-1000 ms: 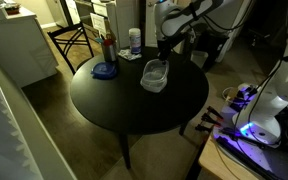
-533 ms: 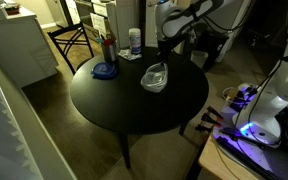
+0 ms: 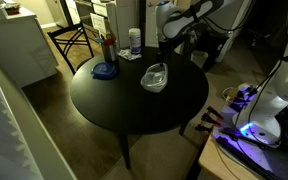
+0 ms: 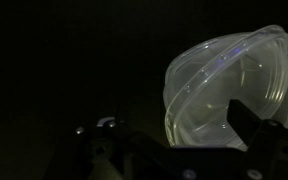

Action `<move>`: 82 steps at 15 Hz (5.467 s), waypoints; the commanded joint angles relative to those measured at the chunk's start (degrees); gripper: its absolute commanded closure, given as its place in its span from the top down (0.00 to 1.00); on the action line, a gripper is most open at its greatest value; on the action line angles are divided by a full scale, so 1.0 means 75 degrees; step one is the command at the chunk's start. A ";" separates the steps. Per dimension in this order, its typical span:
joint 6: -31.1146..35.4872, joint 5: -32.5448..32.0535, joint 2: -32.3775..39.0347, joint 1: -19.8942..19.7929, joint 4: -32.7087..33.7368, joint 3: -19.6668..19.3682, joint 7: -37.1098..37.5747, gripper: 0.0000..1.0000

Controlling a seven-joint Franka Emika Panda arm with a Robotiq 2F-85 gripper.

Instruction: Stack the clear bowls together.

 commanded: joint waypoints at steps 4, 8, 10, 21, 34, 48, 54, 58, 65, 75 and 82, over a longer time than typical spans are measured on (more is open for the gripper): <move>0.0307 -0.0001 -0.0454 -0.0032 -0.0418 -0.0008 -0.0152 0.53; 0.0093 0.0208 -0.0918 -0.0073 -0.0299 0.0040 -0.0299 0.27; 0.0124 0.0192 -0.1065 -0.0080 -0.0275 0.0043 -0.0303 0.14; 0.1156 0.0168 -0.0657 -0.0094 -0.0880 0.0028 -0.0217 0.00; 0.1241 0.0108 -0.0222 -0.0253 -0.0937 -0.0234 -0.0125 0.00; 0.2291 0.0327 0.0207 -0.0370 -0.1062 -0.0094 -0.0729 0.00; 0.3973 0.1355 0.1024 -0.0517 -0.1042 0.0373 -0.1555 0.00; 0.4181 0.1715 0.1140 -0.0552 -0.1042 0.0620 -0.1884 0.00; 0.3666 0.1647 0.0509 -0.0440 -0.1003 0.0590 -0.1710 0.00; 0.2793 0.1420 -0.0714 0.0221 -0.1541 0.0709 -0.0982 0.27; 0.2743 0.1471 -0.0541 0.0306 -0.1323 0.0708 -0.1057 0.33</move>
